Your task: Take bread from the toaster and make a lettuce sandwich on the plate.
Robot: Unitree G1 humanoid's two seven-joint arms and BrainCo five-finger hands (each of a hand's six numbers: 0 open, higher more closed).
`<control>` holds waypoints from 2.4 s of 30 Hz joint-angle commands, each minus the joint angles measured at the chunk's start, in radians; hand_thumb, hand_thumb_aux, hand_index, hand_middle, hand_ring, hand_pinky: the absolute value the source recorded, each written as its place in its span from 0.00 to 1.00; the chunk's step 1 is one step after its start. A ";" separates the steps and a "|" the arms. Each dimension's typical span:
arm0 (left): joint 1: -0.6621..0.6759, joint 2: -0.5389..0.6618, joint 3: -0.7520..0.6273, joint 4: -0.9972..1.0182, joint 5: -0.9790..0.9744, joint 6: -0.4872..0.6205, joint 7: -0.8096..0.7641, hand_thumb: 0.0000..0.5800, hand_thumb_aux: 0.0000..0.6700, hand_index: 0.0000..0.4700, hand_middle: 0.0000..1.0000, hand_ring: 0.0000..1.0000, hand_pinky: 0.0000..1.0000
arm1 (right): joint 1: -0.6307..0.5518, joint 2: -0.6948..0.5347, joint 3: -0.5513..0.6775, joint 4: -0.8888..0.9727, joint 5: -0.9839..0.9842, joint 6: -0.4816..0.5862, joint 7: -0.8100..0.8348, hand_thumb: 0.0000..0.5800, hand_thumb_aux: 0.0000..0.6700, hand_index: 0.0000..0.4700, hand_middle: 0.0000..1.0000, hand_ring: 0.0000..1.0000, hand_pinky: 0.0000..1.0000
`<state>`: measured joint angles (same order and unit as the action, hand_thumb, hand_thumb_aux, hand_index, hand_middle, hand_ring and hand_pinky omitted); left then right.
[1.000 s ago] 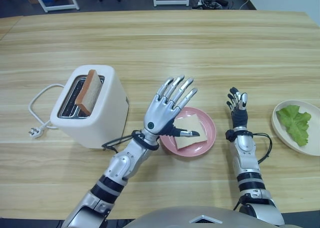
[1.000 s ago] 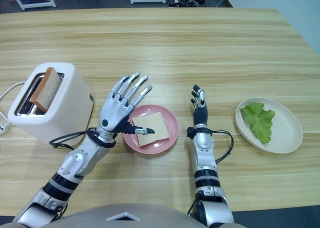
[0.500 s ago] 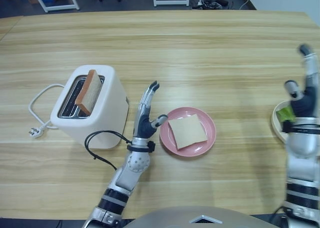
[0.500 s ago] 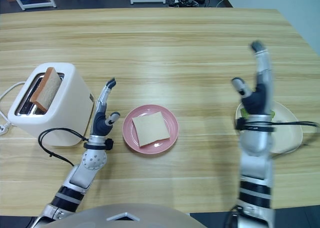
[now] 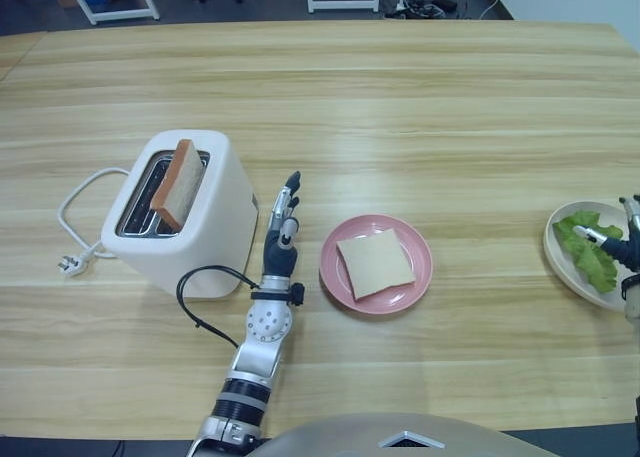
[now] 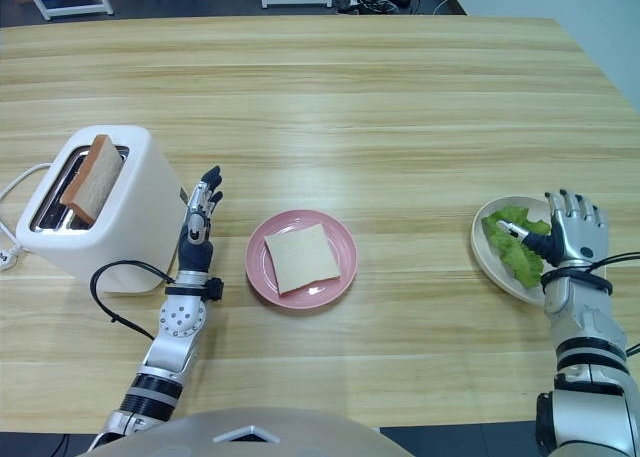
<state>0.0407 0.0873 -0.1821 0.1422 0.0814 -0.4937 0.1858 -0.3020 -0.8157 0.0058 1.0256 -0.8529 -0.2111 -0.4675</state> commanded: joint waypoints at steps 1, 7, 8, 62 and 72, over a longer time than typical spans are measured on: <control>0.010 -0.019 0.015 0.016 0.019 0.004 -0.017 0.00 0.00 0.00 0.00 0.00 0.00 | -0.071 -0.009 0.082 0.140 0.020 -0.020 -0.003 0.00 0.00 0.00 0.00 0.00 0.00; 0.017 -0.032 0.031 0.015 0.036 0.005 -0.032 0.00 0.00 0.00 0.00 0.00 0.00 | -0.091 -0.020 0.147 0.181 0.057 -0.039 -0.027 1.00 1.00 1.00 0.00 0.00 0.00; 0.019 -0.034 0.035 0.014 0.039 0.005 -0.033 0.00 0.00 0.00 0.00 0.00 0.00 | -0.094 -0.023 0.156 0.178 0.061 -0.042 -0.027 1.00 1.00 1.00 0.00 0.00 0.00; 0.019 -0.079 0.064 0.110 0.106 -0.018 -0.060 0.00 0.00 0.00 0.00 0.00 0.00 | 0.126 0.371 0.468 -0.956 0.002 -0.072 0.338 1.00 1.00 1.00 0.00 0.00 0.00; 0.005 -0.085 0.061 0.154 0.112 -0.028 -0.057 0.00 0.00 0.00 0.00 0.00 0.00 | 0.149 0.349 0.488 -0.871 -0.025 -0.084 0.352 0.00 0.00 0.00 0.00 0.00 0.00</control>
<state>0.0555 0.0043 -0.1198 0.2829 0.1859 -0.5181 0.1261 -0.1651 -0.4479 0.4937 0.1541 -0.8658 -0.2942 -0.1290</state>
